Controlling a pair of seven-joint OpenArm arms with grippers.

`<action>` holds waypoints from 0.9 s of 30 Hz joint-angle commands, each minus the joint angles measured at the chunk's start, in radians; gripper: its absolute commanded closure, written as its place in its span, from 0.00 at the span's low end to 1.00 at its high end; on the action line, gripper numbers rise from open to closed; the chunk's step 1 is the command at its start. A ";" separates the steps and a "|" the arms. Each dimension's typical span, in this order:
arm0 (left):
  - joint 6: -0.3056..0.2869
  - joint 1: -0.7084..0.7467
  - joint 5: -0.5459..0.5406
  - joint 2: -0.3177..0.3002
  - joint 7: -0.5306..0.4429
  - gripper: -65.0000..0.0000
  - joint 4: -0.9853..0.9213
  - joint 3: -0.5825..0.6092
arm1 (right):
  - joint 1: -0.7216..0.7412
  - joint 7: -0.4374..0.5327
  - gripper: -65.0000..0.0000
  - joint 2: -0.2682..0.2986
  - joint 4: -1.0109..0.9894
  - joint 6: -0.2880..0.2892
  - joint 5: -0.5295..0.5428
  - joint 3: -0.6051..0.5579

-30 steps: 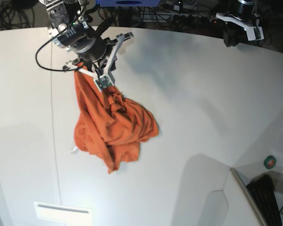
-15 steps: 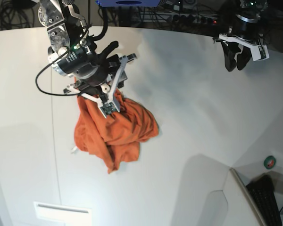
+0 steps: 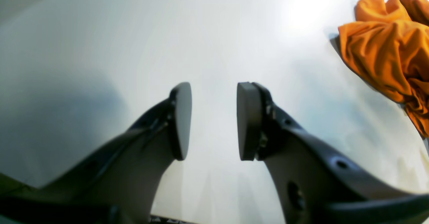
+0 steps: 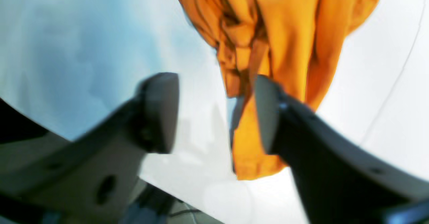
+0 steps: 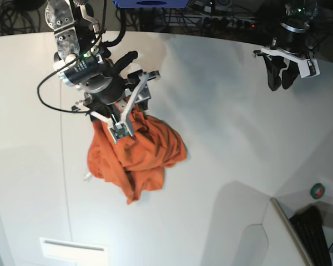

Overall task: Layout the t-shirt on the table in an organized manner, then fold the t-shirt properly
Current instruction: 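Lower the right gripper onto the crumpled orange t-shirt and grasp it, then lift the t-shirt with the right gripper and drag it across the table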

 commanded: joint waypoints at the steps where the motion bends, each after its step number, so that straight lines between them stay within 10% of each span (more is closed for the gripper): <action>1: -0.002 0.007 0.000 -0.011 -0.025 0.66 0.013 -0.005 | -0.008 0.046 0.39 0.002 0.011 0.001 0.001 0.002; 10: -0.002 -0.020 0.036 -0.011 -0.025 0.66 -0.066 0.003 | 0.035 0.243 0.38 0.037 -0.249 -0.251 0.001 -0.012; 17: -0.002 -0.020 0.218 0.020 -0.025 0.66 -0.069 0.003 | 0.055 0.297 0.40 0.033 -0.372 -0.265 0.001 -0.033; 20: -0.002 -0.028 0.229 0.032 -0.025 0.66 -0.070 0.004 | 0.064 0.294 0.59 0.033 -0.381 -0.265 0.001 -0.033; 23: -0.002 -0.053 0.230 0.026 -0.025 0.82 -0.069 0.064 | 0.064 0.292 1.00 0.033 -0.383 -0.265 0.001 -0.033; 27: -0.002 -0.093 0.230 0.026 -0.025 1.00 -0.073 0.116 | 0.026 0.292 1.00 0.037 -0.334 -0.265 0.003 -0.032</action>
